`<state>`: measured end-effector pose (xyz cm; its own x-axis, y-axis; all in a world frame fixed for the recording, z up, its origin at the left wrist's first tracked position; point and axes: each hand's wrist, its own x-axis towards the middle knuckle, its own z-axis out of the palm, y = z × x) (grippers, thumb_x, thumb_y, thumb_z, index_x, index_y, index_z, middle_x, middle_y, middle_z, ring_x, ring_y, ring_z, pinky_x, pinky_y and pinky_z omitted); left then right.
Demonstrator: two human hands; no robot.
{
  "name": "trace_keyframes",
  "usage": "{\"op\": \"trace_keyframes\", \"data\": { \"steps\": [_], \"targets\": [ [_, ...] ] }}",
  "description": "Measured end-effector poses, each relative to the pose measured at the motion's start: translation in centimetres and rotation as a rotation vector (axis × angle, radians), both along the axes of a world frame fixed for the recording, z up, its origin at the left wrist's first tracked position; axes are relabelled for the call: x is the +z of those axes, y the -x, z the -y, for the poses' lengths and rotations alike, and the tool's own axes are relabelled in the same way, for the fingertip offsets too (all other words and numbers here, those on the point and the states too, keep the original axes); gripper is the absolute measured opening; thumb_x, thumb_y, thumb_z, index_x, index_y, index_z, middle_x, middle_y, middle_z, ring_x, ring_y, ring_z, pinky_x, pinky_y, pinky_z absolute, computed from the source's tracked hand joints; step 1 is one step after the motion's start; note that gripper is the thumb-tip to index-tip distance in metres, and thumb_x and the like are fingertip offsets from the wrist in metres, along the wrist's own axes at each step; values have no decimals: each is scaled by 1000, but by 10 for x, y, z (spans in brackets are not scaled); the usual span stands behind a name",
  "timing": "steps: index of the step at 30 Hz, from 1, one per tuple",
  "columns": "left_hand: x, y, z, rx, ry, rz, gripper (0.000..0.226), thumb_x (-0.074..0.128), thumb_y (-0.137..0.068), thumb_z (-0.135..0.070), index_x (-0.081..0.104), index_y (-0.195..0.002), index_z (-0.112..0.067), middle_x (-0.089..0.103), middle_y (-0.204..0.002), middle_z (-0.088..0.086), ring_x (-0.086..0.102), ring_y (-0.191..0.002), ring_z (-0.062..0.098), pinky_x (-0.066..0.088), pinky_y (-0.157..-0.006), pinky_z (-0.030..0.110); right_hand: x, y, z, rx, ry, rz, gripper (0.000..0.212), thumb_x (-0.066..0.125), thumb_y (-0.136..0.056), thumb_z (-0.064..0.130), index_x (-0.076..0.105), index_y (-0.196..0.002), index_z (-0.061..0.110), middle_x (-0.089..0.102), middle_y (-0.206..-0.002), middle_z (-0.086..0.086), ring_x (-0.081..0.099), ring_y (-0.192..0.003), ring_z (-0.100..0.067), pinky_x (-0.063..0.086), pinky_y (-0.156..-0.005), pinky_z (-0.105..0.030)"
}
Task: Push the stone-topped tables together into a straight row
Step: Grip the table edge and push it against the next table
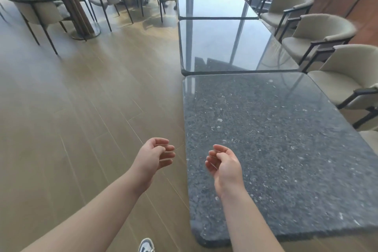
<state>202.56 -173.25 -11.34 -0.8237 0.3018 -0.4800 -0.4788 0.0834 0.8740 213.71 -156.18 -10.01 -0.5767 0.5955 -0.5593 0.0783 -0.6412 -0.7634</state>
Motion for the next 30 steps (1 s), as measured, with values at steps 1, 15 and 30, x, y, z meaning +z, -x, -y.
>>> {"op": "trace_keyframes", "data": {
  "steps": [1, 15, 30],
  "targets": [
    [-2, -16, -8, 18, -5, -4, 29, 37, -97, 3, 61, -109, -9, 75, -91, 7, 74, -77, 19, 57, -65, 31, -2, -13, -7, 26, -1, -3, 27, 38, -99, -4, 63, -104, 4, 65, -78, -8, 61, -67, -17, 54, -64, -31],
    [-2, -239, -137, 213, -112, 84, 24, 41, -99, 4, 61, -106, -7, 73, -91, 10, 71, -80, 24, 56, -70, 37, -15, -203, -158, 222, -50, 77, 27, 38, -98, -3, 64, -102, 4, 66, -69, -3, 61, -63, -15, 56, -63, -31],
    [-46, -372, -197, 175, -163, 316, 26, 33, -103, 1, 58, -105, -3, 67, -101, 18, 64, -85, 32, 52, -69, 43, -41, -402, -247, -108, 40, 251, 32, 33, -94, -10, 61, -91, 5, 61, -64, -11, 53, -55, -23, 44, -58, -29]
  ]
}}
